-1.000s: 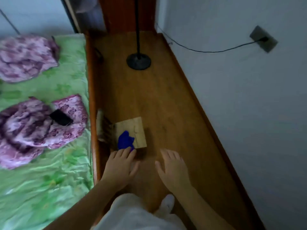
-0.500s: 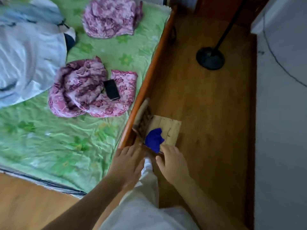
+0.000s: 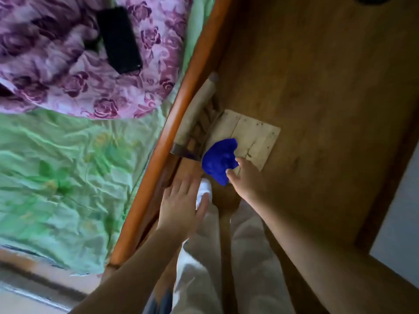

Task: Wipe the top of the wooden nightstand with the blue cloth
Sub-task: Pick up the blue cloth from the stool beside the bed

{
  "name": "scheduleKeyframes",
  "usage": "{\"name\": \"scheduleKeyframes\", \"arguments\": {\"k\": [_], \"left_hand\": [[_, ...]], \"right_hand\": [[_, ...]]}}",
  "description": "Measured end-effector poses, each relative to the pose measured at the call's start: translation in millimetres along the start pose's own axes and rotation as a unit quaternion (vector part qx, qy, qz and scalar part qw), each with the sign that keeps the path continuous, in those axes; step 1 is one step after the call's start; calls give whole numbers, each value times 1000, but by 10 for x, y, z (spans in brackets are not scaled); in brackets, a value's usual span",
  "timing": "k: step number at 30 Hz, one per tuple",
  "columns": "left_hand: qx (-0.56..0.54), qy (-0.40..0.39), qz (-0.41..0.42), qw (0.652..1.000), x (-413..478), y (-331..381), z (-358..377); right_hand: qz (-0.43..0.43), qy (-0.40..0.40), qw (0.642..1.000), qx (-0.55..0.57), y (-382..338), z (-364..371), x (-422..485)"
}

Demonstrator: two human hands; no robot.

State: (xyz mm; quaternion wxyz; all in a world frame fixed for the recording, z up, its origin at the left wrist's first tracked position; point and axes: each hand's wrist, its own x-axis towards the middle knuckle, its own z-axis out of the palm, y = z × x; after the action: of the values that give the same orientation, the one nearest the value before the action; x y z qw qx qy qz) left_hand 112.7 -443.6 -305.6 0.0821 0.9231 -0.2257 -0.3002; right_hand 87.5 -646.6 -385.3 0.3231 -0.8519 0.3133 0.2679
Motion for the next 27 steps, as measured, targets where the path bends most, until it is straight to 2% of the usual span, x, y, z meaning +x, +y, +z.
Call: {"name": "scheduleKeyframes", "arguments": {"k": [5, 10, 17, 20, 24, 27], "left_hand": [[2, -11, 20, 1000, 597, -159, 926], [-1, -10, -1, 1000, 853, -321, 1323], [-32, -25, -19, 999, 952, -352, 1303], [-36, -26, -18, 999, 967, -342, 1252], [-40, -25, -25, 999, 876, -273, 992], [-46, -13, -26, 999, 716, -119, 576]], "right_hand": [[-1, 5, 1000, 9, 394, 657, 1004], [-21, 4, 1000, 8, 652, 1005, 1303], [-19, 2, 1000, 24, 465, 1106, 1486], [-22, 5, 997, 67, 378, 1137, 1525], [-24, -4, 990, 142, 340, 872, 1389], [-32, 22, 984, 172, 269, 450, 1006]]}}
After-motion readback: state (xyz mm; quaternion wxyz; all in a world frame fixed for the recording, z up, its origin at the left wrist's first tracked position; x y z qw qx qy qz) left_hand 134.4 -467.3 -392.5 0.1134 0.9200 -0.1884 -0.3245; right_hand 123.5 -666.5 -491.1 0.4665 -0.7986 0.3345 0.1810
